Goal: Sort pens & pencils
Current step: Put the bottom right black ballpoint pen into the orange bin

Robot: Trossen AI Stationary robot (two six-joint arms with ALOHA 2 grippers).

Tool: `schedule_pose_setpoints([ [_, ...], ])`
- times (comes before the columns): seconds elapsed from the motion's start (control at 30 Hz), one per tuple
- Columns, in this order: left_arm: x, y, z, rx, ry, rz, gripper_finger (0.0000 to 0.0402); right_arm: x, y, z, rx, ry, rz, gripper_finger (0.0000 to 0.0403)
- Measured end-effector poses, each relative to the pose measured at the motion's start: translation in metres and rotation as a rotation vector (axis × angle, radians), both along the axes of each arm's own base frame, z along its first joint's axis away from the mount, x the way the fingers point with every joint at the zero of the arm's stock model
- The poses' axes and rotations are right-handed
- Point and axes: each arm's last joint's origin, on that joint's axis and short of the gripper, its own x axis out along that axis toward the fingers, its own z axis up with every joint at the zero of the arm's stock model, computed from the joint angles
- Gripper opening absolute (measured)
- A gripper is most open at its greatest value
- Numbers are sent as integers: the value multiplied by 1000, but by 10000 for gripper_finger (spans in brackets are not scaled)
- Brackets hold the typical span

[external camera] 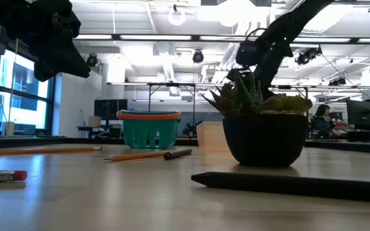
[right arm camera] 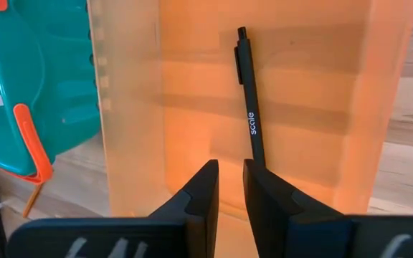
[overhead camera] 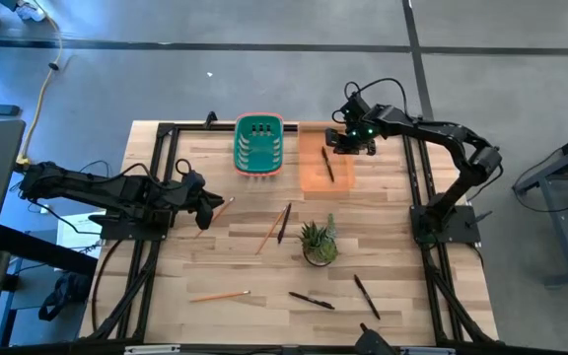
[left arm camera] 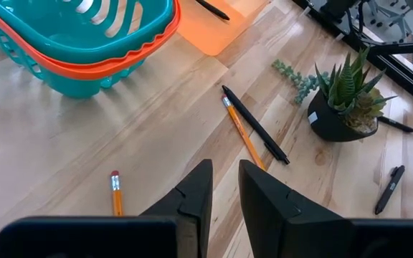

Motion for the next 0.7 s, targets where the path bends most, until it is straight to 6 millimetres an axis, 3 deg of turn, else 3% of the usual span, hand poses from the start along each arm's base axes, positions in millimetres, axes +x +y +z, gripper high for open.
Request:
schedule_pose_setpoints([
  [0.7, 0, 0, 0, -1, 0, 0, 58, 0, 0, 0, -2, 0, 4, 57],
])
